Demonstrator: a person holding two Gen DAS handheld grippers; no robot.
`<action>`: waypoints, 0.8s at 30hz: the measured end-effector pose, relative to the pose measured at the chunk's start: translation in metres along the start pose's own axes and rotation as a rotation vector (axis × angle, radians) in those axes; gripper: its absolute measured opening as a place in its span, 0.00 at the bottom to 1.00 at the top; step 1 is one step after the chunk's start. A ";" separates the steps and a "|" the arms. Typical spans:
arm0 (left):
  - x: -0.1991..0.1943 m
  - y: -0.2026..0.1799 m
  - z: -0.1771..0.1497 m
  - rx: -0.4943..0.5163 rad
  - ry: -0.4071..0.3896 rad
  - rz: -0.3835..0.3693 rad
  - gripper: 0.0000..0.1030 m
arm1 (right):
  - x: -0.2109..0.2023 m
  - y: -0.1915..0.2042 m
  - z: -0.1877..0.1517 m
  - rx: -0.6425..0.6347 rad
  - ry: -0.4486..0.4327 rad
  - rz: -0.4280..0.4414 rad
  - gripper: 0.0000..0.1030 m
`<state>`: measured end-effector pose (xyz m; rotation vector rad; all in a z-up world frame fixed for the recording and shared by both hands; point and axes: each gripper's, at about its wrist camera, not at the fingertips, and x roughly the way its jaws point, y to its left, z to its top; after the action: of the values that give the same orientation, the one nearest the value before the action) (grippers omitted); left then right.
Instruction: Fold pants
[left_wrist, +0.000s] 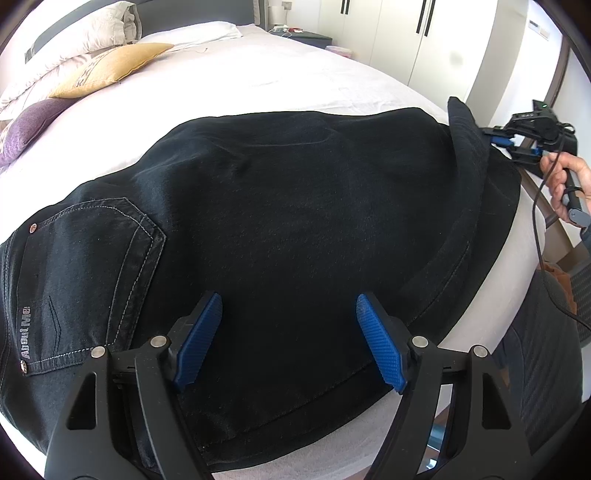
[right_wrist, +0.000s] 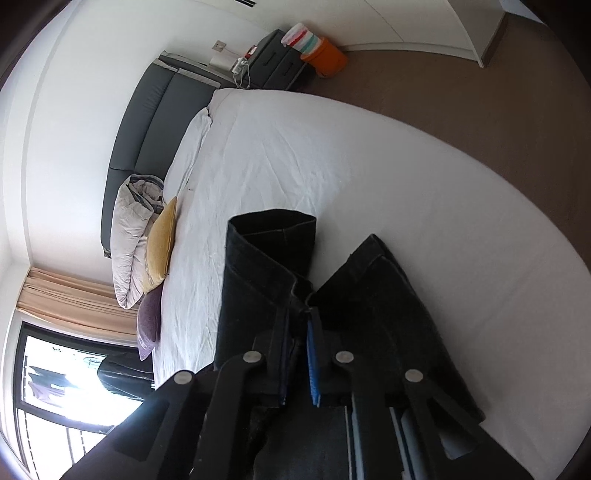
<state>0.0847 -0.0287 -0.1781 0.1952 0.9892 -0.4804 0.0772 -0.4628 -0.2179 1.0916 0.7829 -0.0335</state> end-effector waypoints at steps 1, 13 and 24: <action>0.000 0.000 0.000 0.000 0.000 0.000 0.72 | -0.007 0.004 -0.001 -0.019 -0.016 -0.006 0.09; -0.001 -0.006 -0.001 0.004 -0.004 0.007 0.72 | -0.069 -0.019 -0.031 -0.003 -0.149 -0.165 0.02; -0.002 -0.011 -0.003 0.002 -0.006 0.010 0.72 | -0.082 -0.043 -0.042 0.040 -0.107 -0.020 0.10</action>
<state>0.0762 -0.0363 -0.1778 0.1999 0.9814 -0.4728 -0.0232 -0.4780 -0.2133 1.1106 0.6993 -0.1240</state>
